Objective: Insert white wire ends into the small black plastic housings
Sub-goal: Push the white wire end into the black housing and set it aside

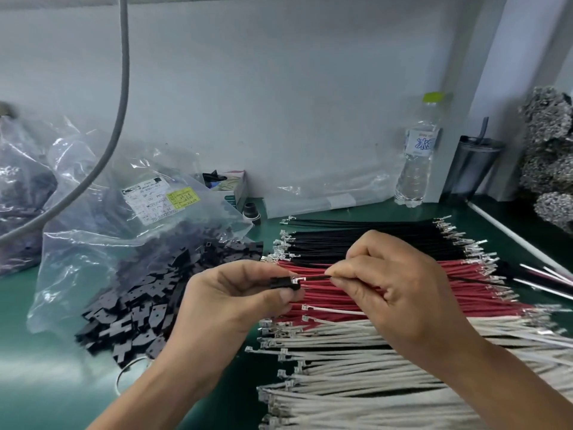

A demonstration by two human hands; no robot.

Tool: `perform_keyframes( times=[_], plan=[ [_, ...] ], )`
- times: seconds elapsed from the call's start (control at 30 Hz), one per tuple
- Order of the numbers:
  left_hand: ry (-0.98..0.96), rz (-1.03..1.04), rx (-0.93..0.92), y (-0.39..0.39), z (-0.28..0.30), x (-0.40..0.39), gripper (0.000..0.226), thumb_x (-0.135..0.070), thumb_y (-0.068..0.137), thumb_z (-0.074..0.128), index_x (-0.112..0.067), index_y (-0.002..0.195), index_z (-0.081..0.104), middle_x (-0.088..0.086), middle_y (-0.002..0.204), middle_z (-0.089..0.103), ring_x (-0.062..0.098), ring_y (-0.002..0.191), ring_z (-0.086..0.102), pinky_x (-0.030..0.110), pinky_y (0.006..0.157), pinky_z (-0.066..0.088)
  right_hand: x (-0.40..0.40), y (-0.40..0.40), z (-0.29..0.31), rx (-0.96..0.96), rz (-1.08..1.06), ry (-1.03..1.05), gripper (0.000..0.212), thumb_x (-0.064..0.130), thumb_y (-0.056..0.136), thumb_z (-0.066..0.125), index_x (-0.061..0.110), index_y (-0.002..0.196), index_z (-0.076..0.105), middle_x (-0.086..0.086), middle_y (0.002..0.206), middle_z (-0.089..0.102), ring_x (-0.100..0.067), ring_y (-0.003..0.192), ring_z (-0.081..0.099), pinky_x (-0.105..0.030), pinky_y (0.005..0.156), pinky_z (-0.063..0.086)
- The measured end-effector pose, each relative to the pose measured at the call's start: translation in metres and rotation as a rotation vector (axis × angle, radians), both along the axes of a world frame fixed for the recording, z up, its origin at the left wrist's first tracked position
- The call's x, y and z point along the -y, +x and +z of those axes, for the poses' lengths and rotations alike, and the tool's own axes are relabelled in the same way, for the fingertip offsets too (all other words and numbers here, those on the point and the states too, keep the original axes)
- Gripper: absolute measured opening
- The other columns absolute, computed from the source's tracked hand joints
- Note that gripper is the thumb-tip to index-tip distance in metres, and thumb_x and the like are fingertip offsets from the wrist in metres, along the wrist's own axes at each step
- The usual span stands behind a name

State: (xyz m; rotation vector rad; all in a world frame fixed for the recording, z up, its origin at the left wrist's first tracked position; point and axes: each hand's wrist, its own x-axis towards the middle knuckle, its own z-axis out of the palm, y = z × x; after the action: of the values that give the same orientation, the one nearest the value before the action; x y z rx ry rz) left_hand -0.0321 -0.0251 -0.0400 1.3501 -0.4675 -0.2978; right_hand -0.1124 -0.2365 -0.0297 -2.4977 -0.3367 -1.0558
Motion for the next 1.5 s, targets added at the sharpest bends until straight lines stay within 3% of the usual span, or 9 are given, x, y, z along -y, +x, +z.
perform_keyframes(
  times=[0.23, 0.37, 0.43, 0.63, 0.83, 1.0, 1.23, 1.5],
  plan=[
    [0.107, 0.022, 0.113, -0.005, 0.004, -0.002, 0.024, -0.012, 0.065, 0.085, -0.015, 0.088, 0.084, 0.014, 0.087, 0.08, 0.03, 0.081, 0.077, 0.024, 0.069, 0.061, 0.004, -0.001, 0.001, -0.147, 0.091, 0.133, 0.01, 0.029, 0.089, 0.071, 0.026, 0.091, 0.08, 0.013, 0.082, 0.06, -0.012, 0.074, 0.062, -0.029, 0.062, 0.05],
    [0.105, 0.039, 0.118, -0.005, 0.007, -0.003, 0.028, -0.019, 0.06, 0.087, -0.016, 0.088, 0.084, 0.014, 0.084, 0.08, 0.031, 0.08, 0.078, 0.025, 0.065, 0.062, -0.001, -0.002, 0.0, -0.177, 0.089, 0.196, 0.014, 0.03, 0.088, 0.067, 0.025, 0.089, 0.08, 0.015, 0.083, 0.062, -0.01, 0.079, 0.063, -0.014, 0.066, 0.043],
    [0.093, 0.032, 0.1, -0.006, 0.008, -0.004, 0.029, -0.021, 0.059, 0.087, -0.015, 0.088, 0.083, 0.015, 0.084, 0.079, 0.03, 0.079, 0.078, 0.026, 0.065, 0.062, -0.004, -0.002, -0.001, -0.172, 0.06, 0.15, 0.014, 0.03, 0.089, 0.066, 0.024, 0.09, 0.079, 0.016, 0.083, 0.06, -0.008, 0.078, 0.062, -0.012, 0.065, 0.041],
    [0.147, 0.032, 0.16, -0.008, 0.006, -0.003, 0.023, -0.016, 0.065, 0.085, -0.019, 0.088, 0.084, 0.012, 0.082, 0.08, 0.029, 0.075, 0.077, 0.026, 0.064, 0.062, -0.013, -0.001, -0.003, -0.07, 0.0, -0.017, 0.013, 0.027, 0.092, 0.066, 0.021, 0.089, 0.076, 0.014, 0.082, 0.057, -0.005, 0.075, 0.055, -0.025, 0.061, 0.047],
    [0.13, 0.074, 0.159, -0.011, 0.005, 0.002, 0.023, -0.019, 0.064, 0.084, -0.022, 0.087, 0.083, 0.012, 0.081, 0.079, 0.023, 0.071, 0.076, 0.027, 0.059, 0.06, -0.009, 0.0, -0.004, -0.08, 0.007, 0.056, 0.016, 0.032, 0.093, 0.065, 0.021, 0.091, 0.077, 0.016, 0.085, 0.06, -0.003, 0.077, 0.057, -0.017, 0.066, 0.043],
    [0.121, 0.063, 0.155, -0.01, 0.005, 0.002, 0.022, -0.012, 0.064, 0.085, -0.018, 0.084, 0.083, 0.012, 0.076, 0.078, 0.015, 0.061, 0.072, 0.017, 0.053, 0.054, -0.011, 0.001, -0.007, -0.081, 0.015, 0.053, 0.015, 0.029, 0.092, 0.065, 0.019, 0.087, 0.075, 0.013, 0.083, 0.06, -0.006, 0.076, 0.057, -0.026, 0.064, 0.048],
    [0.098, 0.073, 0.182, -0.009, 0.005, 0.002, 0.023, -0.005, 0.065, 0.083, -0.013, 0.086, 0.082, 0.014, 0.074, 0.078, 0.019, 0.062, 0.075, 0.015, 0.057, 0.055, -0.014, 0.003, -0.007, -0.054, 0.02, 0.035, 0.015, 0.026, 0.092, 0.065, 0.016, 0.086, 0.075, 0.01, 0.083, 0.06, -0.008, 0.076, 0.058, -0.028, 0.065, 0.05],
    [0.104, 0.106, 0.211, -0.011, 0.006, 0.005, 0.022, -0.009, 0.066, 0.084, -0.02, 0.085, 0.083, 0.009, 0.076, 0.079, 0.022, 0.066, 0.077, 0.016, 0.059, 0.056, -0.015, 0.006, -0.005, 0.021, -0.028, -0.078, 0.015, 0.027, 0.094, 0.065, 0.017, 0.088, 0.075, 0.009, 0.084, 0.061, -0.01, 0.077, 0.057, -0.03, 0.063, 0.051]
  ],
)
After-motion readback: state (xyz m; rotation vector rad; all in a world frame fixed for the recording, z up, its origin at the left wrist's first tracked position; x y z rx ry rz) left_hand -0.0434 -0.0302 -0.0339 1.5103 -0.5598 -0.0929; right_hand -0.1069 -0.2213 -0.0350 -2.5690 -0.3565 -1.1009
